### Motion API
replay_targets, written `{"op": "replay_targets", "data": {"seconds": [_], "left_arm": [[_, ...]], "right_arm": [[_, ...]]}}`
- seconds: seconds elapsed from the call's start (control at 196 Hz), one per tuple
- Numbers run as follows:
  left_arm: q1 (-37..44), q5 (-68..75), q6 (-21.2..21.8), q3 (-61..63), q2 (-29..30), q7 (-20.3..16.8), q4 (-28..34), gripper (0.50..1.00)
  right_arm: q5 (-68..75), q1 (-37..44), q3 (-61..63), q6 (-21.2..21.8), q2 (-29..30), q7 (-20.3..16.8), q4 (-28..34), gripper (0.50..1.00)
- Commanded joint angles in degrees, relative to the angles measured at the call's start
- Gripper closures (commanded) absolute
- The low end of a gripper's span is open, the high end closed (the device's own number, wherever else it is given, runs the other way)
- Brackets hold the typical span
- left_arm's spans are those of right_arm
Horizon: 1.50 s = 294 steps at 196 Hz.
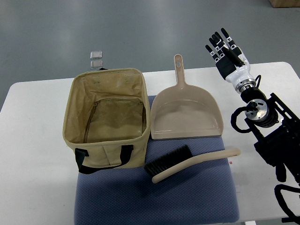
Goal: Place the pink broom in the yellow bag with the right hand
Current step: 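Move the right hand down toward the beige brush handle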
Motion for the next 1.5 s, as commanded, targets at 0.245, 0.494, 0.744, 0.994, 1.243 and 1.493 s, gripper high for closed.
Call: {"op": "replay_targets", "data": {"seconds": [0.245, 0.494, 0.744, 0.994, 1.243, 1.493], "left_arm": [[0.0, 0.0, 0.2, 0.0, 0.0, 0.0, -0.1, 0.5], [0.0, 0.0, 0.2, 0.0, 0.0, 0.0, -0.1, 0.5], [0.0, 0.0, 0.0, 0.0, 0.0, 0.0, -0.6, 0.5], [0.0, 0.0, -0.5, 0.0, 0.0, 0.0, -0.8, 0.5], [0.0, 0.0, -0.6, 0.0, 0.0, 0.0, -0.8, 0.5], [0.0, 0.0, -0.7, 0.0, 0.0, 0.0, -0.8, 0.5]], "right_arm": [[-0.1, 0.1, 0.0, -0.3, -0.2, -0.1, 0.0, 0.57], [-1.1, 2.6, -1.3, -0.3, -4.5, -0.8, 0.0, 0.57], [-9.1, 10.1, -17.1, 0.4, -19.8, -4.9, 1.1, 0.572], [-27.8, 14.9, -27.7, 4.8, -35.1, -11.1, 13.6, 0.572], [-44.7, 17.5, -33.8, 20.2, -50.3, -18.9, 34.9, 0.57], [-44.5, 16.3, -36.9, 23.5, -55.2, -20.0, 47.3, 0.57]]}}
